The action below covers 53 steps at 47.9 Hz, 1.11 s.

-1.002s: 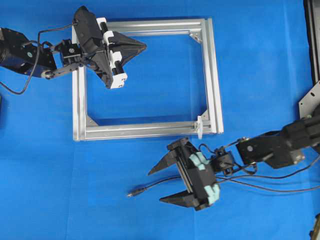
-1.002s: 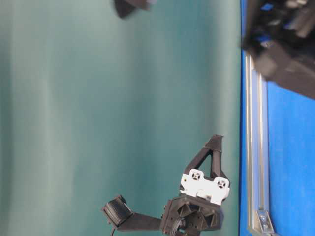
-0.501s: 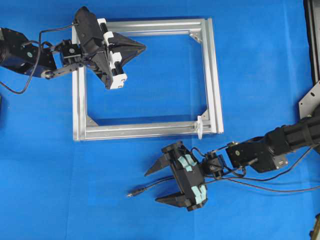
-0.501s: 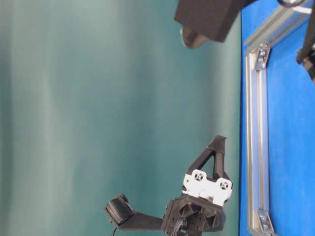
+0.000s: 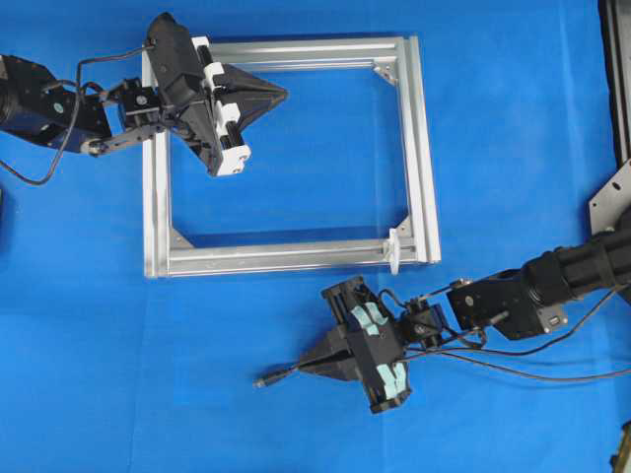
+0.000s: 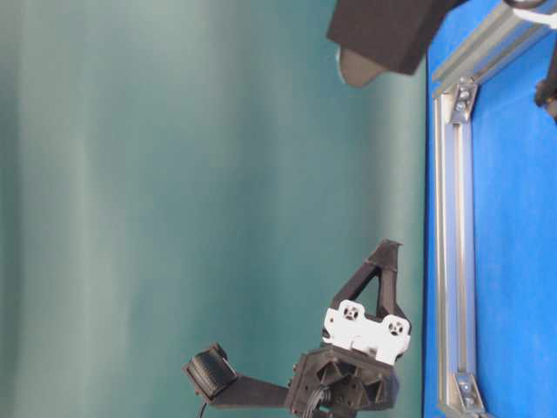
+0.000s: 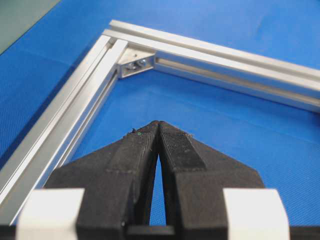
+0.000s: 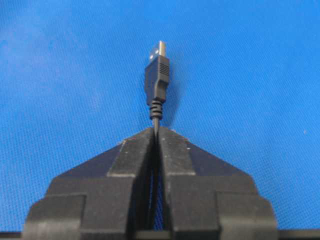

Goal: Insert the wire through the string loop located on the right side.
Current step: 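Lift the USB plug with the right gripper and swing it rightward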

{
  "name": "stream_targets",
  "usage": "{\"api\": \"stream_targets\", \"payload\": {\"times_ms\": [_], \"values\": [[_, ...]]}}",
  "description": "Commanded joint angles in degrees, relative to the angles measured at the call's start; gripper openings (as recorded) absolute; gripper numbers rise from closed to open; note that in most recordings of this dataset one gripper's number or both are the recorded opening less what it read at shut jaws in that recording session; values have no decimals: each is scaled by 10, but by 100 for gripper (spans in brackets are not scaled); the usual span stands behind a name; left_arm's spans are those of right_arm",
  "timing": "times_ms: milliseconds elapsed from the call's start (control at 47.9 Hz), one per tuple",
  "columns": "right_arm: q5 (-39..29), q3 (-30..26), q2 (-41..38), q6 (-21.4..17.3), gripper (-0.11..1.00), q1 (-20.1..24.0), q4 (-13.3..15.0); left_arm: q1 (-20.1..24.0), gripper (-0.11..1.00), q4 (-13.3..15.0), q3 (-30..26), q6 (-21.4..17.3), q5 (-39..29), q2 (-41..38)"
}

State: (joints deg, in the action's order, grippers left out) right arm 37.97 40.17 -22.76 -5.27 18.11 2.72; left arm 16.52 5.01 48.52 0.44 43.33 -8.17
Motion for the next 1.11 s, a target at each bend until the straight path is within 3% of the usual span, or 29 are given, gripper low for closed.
{"api": "stream_targets", "payload": {"times_ms": [0,250,689,1085], "values": [[-11,-5,18,-1,-3,0,-2,2,-2,-3,-4,-1,4,17],[-38,-10,38,-1,-3,0,-2,2,-2,-2,-4,-3,4,17],[-139,-20,139,5,-3,0,1,2,-2,-3,-4,-4,4,17],[-148,-22,138,5,-3,-2,1,2,-2,-3,-5,-4,4,17]]}}
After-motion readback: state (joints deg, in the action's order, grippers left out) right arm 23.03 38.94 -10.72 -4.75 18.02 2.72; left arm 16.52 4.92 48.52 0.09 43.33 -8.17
